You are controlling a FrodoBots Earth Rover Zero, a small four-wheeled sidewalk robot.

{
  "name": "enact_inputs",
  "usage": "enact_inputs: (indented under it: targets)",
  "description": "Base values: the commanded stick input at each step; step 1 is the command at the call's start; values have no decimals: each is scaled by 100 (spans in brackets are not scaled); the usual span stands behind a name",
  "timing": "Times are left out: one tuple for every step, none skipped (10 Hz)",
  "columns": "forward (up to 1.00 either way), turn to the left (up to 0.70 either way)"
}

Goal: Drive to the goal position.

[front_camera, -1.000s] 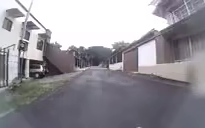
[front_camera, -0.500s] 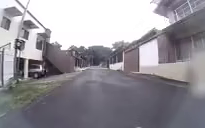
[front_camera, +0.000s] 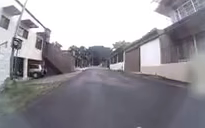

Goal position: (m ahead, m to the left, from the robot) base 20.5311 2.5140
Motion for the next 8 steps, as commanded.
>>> enact_inputs:
  targets:
    - [50,0]
    - [50,0]
    - [50,0]
    - [50,0]
    - [50,0]
    - [50,0]
    - [50,0]
    - [50,0]
